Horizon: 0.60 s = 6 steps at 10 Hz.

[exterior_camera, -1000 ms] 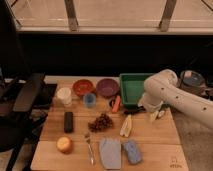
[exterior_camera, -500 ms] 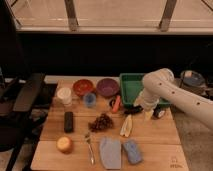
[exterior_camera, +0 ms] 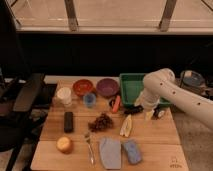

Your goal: Place brush in plastic cup

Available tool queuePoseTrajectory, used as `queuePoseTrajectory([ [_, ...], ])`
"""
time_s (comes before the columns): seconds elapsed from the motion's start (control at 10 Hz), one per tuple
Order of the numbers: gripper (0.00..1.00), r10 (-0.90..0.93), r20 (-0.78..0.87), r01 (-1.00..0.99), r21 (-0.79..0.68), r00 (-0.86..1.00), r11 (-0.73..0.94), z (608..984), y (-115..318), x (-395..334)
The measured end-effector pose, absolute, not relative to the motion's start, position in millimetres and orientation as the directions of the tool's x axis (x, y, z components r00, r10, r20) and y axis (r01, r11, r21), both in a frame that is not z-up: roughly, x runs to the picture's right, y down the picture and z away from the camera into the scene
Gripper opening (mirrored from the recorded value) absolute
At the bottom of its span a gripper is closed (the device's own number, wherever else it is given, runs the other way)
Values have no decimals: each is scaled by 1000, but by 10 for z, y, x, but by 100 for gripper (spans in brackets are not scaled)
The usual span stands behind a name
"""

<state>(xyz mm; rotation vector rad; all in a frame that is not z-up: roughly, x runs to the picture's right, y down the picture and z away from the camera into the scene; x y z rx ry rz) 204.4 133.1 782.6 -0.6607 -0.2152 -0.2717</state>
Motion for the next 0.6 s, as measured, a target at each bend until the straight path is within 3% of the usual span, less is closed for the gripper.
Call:
queuePoseTrajectory([
  [0.6, 65, -154, 347, 345, -598, 925, 724, 8015, 1538, 1849],
])
